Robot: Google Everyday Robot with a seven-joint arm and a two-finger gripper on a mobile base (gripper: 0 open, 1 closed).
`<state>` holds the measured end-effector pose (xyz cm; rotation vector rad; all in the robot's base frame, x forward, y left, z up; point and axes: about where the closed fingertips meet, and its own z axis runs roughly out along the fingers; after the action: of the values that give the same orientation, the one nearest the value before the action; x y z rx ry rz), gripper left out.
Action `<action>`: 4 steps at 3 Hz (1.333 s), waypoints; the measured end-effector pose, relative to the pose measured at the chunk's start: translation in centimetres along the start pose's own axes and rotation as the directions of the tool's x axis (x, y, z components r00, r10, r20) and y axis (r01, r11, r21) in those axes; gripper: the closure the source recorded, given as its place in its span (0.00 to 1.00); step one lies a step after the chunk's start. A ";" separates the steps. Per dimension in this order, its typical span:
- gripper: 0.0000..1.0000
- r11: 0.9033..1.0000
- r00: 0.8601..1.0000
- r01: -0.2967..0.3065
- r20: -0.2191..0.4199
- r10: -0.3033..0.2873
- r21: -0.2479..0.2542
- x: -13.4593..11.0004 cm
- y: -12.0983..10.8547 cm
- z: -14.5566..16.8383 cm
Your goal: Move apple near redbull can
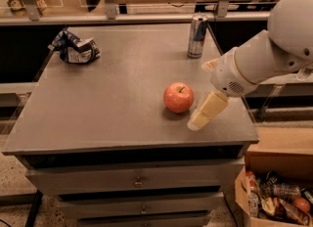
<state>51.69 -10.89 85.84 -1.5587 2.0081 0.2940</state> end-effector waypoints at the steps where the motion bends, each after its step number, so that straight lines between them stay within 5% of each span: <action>1: 0.00 0.999 0.993 -0.045 0.105 0.047 -0.025 -0.6 -0.4 2.1; 3: 0.41 0.991 0.967 -0.108 0.222 0.124 -0.083 -1.0 -1.0 3.9; 4: 0.65 0.991 0.967 -0.106 0.222 0.122 -0.085 -1.1 -0.9 4.0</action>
Offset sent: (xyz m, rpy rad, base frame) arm 0.0301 0.0309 -0.0298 0.3124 0.0383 -0.0147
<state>53.93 -8.25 83.37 -1.3854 1.9281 0.5705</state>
